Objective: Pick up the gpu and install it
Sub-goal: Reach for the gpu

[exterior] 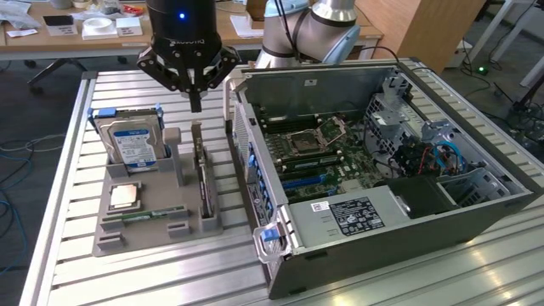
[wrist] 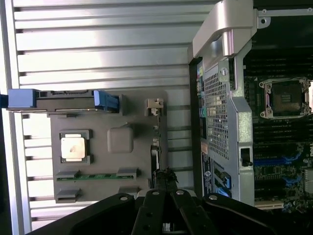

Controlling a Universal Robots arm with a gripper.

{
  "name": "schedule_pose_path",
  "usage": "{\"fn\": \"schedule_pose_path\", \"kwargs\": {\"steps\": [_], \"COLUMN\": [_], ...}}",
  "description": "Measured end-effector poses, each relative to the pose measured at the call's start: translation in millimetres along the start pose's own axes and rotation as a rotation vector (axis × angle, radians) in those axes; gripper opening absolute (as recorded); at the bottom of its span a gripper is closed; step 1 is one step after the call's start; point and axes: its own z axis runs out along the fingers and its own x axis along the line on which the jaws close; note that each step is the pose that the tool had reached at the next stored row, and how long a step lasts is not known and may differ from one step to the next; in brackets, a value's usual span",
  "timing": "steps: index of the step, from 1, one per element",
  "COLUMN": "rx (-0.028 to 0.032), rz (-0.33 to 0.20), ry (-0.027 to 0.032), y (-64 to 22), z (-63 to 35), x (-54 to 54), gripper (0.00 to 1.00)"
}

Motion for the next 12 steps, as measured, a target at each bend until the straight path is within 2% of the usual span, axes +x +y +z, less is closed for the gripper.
{"fn": "schedule_pose_path", "kwargs": {"steps": [12], "rx": [-0.0001], "rz": [0.000], "ry": [0.0001], "y": [-2.6], "z": [-0.2], "x": [1.3], "gripper": [0.11]}}
